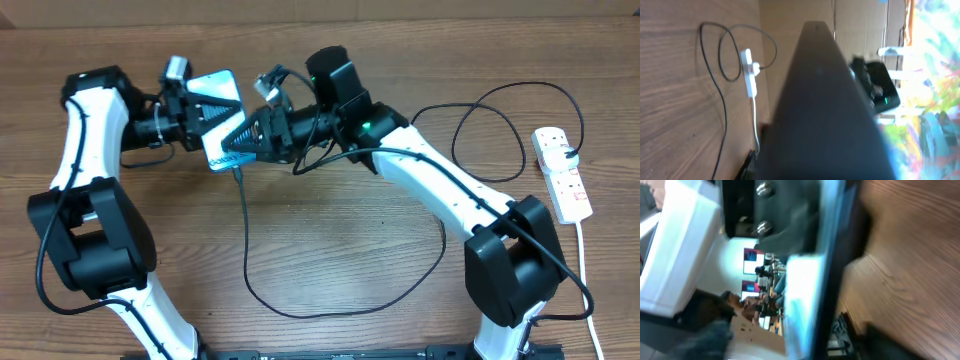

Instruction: Plug charger to phone and switch on socket

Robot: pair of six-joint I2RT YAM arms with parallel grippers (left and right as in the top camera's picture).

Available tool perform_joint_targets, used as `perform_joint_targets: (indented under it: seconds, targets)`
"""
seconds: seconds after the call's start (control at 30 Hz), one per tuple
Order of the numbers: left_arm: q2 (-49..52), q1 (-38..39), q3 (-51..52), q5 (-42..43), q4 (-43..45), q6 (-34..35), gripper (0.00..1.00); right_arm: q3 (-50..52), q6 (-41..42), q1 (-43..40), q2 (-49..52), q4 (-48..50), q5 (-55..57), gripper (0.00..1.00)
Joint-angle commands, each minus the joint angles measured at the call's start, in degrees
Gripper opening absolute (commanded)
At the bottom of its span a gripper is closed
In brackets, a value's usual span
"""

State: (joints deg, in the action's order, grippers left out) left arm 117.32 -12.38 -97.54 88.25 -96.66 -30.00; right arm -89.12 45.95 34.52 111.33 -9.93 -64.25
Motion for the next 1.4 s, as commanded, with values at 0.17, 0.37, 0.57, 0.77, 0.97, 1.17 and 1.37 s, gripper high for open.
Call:
perform_joint_targets:
  seconds: [0.17,0.37,0.57,0.77,0.97,1.17,1.37]
  targets:
    - [-0.96,0.35,-0.02,2.32,0.63,-0.85,0.04,-1.14,-14.62,0.02,0.07,-13.60,-8.17,0.78]
    - [-0.96,0.37,-0.02,2.32,0.94,-0.83,0.04,-1.14,-19.06,0.59,0.07,-18.47,-8.94,0.63]
    - [-0.96,0.37,-0.02,2.32,0.90,-0.83,0.04,-1.16,-18.95,1.70,0.07,-15.04,-8.85,0.50]
    - [-0.96,0.37,-0.02,2.32,0.87,-0.81,0.04,-1.14,-16.46,1.79,0.07,-11.91,-6.62,0.04]
    - [-0.96,0.44,-0.02,0.61,0.61,-0.83,0.04,-1.16,-12.92,1.73,0.07,-8.20,-3.93,0.04]
    - [-0.96,0.44,-0.02,-1.46,0.15,-0.87,0.04,-1.16,-4.92,1.51,0.07,-1.64,-1.09,0.04]
    - [-0.96,0.46,-0.02,-1.68,-0.22,-0.92,0.04,-1.16,-0.09,-0.66,0.07,2.75,3.54,0.04]
